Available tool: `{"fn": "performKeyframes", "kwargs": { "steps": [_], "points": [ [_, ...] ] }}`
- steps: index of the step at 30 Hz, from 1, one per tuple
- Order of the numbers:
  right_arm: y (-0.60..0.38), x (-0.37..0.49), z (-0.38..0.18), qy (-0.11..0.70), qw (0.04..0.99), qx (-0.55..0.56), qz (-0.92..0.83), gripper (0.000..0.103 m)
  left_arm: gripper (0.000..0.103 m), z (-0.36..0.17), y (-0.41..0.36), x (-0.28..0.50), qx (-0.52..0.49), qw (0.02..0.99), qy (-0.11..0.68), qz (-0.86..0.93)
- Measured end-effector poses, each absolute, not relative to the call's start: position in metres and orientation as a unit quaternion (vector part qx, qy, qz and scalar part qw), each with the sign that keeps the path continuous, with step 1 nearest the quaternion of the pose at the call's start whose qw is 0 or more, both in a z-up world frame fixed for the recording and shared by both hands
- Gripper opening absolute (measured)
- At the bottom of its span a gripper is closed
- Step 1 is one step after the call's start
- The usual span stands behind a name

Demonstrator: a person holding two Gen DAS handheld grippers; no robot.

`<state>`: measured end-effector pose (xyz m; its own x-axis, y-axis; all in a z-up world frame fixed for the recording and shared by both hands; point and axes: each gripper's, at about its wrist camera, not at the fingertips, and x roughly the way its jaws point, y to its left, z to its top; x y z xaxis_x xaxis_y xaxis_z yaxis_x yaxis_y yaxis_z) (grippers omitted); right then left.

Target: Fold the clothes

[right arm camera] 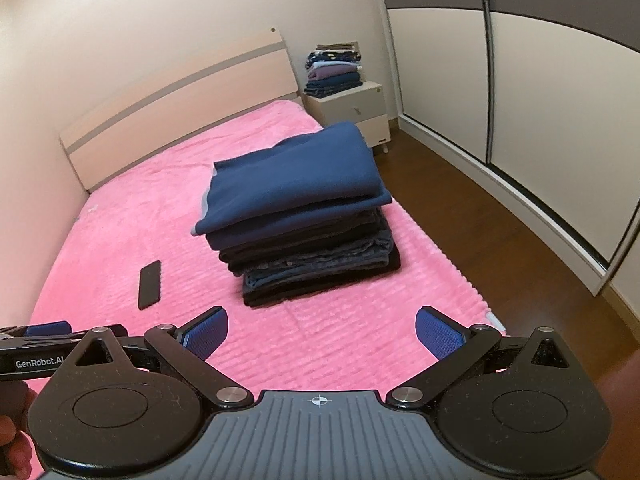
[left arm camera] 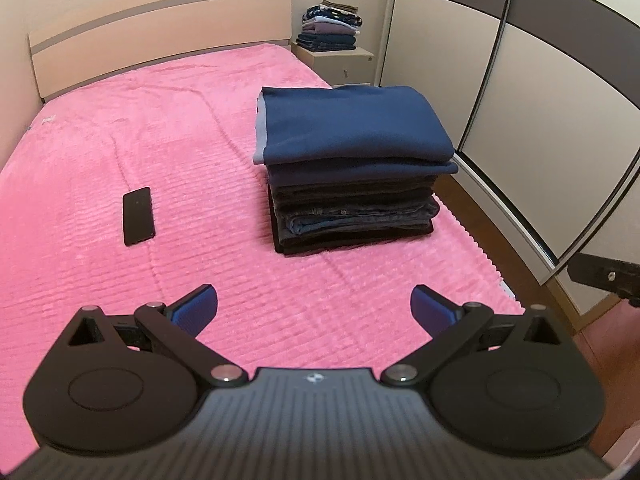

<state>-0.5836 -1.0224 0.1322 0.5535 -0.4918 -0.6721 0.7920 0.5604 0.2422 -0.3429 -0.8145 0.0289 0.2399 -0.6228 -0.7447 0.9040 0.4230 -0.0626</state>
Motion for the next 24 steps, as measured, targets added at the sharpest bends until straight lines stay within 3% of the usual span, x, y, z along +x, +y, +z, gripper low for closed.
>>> {"fn": "performKeyframes", "kwargs": {
  "steps": [24],
  "points": [
    [-1.081, -0.573, 0.138, 0.315, 0.851, 0.225, -0.354, 0.102, 0.101, 0.038, -0.871, -0.371, 0.187, 0.781, 0.358, -0.477]
  ]
}}
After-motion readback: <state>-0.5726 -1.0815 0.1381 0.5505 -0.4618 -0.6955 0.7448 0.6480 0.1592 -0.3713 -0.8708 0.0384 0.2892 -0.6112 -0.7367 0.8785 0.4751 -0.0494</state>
